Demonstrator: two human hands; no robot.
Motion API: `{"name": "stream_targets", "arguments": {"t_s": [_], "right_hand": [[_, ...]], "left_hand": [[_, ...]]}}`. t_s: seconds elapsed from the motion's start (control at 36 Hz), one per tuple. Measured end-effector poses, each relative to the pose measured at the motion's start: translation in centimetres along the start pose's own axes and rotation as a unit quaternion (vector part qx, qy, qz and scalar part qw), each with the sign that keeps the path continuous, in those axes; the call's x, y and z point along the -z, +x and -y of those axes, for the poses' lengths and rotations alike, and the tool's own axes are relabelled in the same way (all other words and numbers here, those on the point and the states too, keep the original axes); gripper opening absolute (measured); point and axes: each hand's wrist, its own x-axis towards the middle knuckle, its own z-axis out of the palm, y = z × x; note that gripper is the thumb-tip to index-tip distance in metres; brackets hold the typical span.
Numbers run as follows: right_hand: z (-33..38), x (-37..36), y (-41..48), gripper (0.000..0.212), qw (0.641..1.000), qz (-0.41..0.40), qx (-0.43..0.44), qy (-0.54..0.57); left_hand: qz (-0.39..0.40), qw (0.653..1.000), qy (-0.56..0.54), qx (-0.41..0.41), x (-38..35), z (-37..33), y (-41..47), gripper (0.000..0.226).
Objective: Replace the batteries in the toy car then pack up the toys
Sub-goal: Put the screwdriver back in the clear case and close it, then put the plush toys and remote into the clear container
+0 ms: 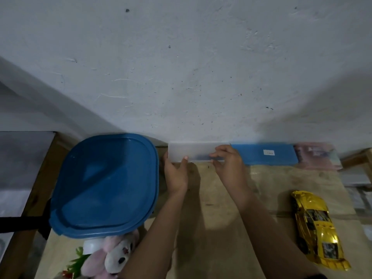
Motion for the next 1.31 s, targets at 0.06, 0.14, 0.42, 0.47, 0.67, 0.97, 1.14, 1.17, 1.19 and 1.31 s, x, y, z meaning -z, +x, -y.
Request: {"name": "stream_targets", "arguments": {"t_s": [0.06,0.14,0.42,0.47,0.67,0.97,1.14,1.17,1.19,1.31], "right_hand": [[-0.2,-0.1,0.0,0.018,1.0,0.004,0.003,0.01],[-0.6,0.1,0.0,0.019,0.999,0.017,0.02,0.022],[-0.3,3.2,-0.3,0.023,0.99,0.089,0.047,0.103],[0.7,3.8,-0.8,0.023,0.986,0.097,0.064,0.115],[6.5,4.1,-2.1,0.02,0.97,0.162,0.089,0.16],[17.3,-1.7,-7.6,0.019,0.947,0.253,0.142,0.138],[20.9,-6.0,-10.3,0.019,0.94,0.304,0.112,0.111],[21.4,-6.6,-10.6,0.019,0.94,0.305,0.109,0.109],[21.8,-7.2,-10.9,0.019,0.941,0.304,0.104,0.11],[22.8,-9.2,-12.0,0.018,0.946,0.291,0.073,0.121]], "left_hand": [[-0.002,1.0,0.012,-0.001,0.0,0.1,-0.1,0.056],[-0.016,1.0,0.021,0.001,-0.2,-0.3,-0.5,0.057],[0.04,0.987,0.15,-0.029,0.6,-4.3,-3.5,0.058],[0.088,0.982,0.151,-0.074,2.2,-5.0,-5.0,0.055],[0.026,0.965,0.18,-0.187,11.4,-7.5,-9.3,0.051],[-0.022,0.971,0.179,-0.159,27.6,-2.9,-9.1,0.074],[0.064,0.98,0.156,-0.104,31.0,-0.6,-6.4,0.111],[0.083,0.979,0.148,-0.109,31.1,-0.3,-5.9,0.111],[0.101,0.977,0.144,-0.122,31.1,0.2,-5.3,0.104],[0.14,0.968,0.105,-0.182,31.1,0.3,-3.8,0.086]]}}
